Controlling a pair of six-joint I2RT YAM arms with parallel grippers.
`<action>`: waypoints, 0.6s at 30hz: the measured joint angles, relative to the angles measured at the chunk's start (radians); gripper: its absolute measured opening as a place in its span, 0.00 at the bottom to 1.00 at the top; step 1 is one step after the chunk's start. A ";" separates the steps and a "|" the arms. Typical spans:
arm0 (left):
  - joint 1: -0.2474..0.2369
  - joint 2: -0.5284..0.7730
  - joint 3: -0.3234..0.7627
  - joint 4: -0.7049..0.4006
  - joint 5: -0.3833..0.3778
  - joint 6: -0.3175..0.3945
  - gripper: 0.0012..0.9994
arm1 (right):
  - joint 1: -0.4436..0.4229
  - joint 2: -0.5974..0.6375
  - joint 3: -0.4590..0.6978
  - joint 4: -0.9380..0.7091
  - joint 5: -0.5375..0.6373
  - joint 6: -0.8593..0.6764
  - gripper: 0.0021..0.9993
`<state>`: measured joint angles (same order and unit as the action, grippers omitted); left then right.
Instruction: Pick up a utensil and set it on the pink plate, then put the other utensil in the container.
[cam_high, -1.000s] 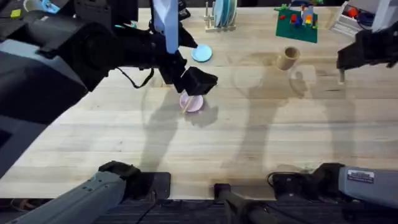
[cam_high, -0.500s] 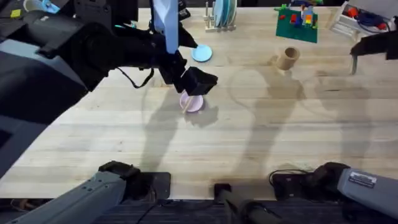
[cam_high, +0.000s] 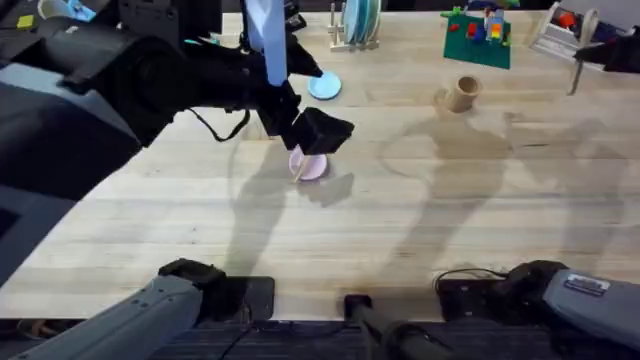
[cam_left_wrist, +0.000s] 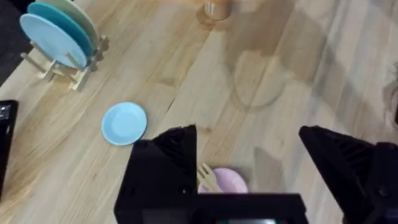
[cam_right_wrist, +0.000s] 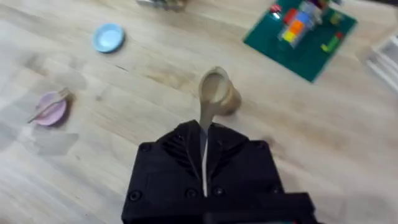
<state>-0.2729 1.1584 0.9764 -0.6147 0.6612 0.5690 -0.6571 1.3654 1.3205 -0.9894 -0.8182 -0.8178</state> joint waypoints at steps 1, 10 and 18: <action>0.000 0.000 0.000 0.000 0.007 0.000 1.00 | 0.000 0.006 0.000 0.000 -0.022 -0.017 0.03; 0.000 0.000 0.000 0.001 0.031 0.000 1.00 | 0.000 0.098 0.000 0.051 -0.218 -0.190 0.03; 0.000 0.000 0.000 0.001 0.032 0.000 1.00 | 0.000 0.232 0.001 0.208 -0.391 -0.280 0.03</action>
<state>-0.2729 1.1584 0.9764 -0.6136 0.6930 0.5690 -0.6571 1.5976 1.3212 -0.7819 -1.2091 -1.0974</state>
